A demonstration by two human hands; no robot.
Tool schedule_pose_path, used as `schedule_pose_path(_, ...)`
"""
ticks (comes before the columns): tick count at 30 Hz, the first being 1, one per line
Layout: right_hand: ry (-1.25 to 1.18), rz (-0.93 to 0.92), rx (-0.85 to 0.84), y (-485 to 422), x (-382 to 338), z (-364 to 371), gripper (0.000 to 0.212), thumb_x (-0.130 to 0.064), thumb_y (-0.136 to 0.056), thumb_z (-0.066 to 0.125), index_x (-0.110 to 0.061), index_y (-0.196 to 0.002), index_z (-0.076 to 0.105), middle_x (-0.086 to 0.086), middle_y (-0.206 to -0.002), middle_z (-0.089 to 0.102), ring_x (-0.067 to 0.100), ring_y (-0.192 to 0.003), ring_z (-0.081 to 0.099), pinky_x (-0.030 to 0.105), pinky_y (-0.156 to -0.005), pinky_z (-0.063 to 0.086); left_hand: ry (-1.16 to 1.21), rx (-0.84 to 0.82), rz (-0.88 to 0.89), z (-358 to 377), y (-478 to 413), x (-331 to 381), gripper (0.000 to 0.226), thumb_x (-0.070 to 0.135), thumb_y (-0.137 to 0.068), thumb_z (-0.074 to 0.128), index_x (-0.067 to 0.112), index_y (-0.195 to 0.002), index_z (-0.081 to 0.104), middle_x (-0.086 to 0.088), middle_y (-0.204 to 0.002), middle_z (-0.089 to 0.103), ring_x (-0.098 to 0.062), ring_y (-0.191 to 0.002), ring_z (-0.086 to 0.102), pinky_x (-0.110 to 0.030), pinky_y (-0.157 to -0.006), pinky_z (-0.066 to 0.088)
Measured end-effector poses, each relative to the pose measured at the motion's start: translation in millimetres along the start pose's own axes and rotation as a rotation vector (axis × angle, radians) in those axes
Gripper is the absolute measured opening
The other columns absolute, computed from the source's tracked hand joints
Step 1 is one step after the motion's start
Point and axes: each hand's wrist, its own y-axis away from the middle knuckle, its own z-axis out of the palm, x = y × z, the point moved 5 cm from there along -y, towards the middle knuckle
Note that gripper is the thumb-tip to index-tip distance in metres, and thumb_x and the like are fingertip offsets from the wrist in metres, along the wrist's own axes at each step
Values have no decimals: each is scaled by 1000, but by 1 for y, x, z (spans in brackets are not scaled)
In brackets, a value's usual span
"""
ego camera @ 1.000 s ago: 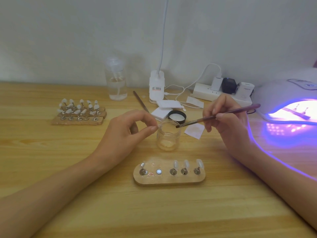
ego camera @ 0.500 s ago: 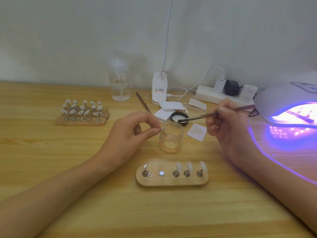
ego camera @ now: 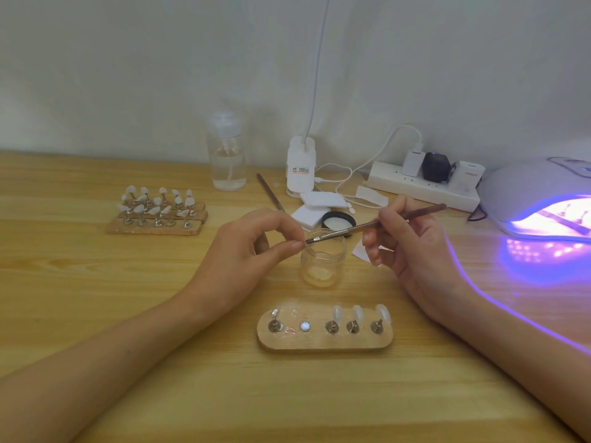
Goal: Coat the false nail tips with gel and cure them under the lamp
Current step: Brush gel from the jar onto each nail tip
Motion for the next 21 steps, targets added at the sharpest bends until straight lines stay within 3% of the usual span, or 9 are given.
schedule_pose_path(7,38,4,80,1,1,-7,21,-31,-85,65,-25,-67,57,5,-65,65,14,-55,58,21,-51,48,-7,-6,5,0,0,0,11,17,-86,73,26,-82,69,24,-85,64,-7,-55,40,-10,-58,35)
schedule_pose_path(13,24,-6,-5,1,-2,1,22,-37,-83,71,-24,-71,59,7,-69,66,16,-57,61,23,-53,50,-4,-4,1,0,0,0,11,16,-85,73,26,-83,69,27,-83,63,-9,-55,39,-10,-57,35)
schedule_pose_path(21,36,-21,58,1,-2,-6,19,-35,-84,67,-27,-69,58,6,-68,65,16,-57,60,22,-53,49,-2,-12,12,0,0,0,11,17,-86,73,26,-83,69,26,-83,64,-9,-54,39,-9,-57,35)
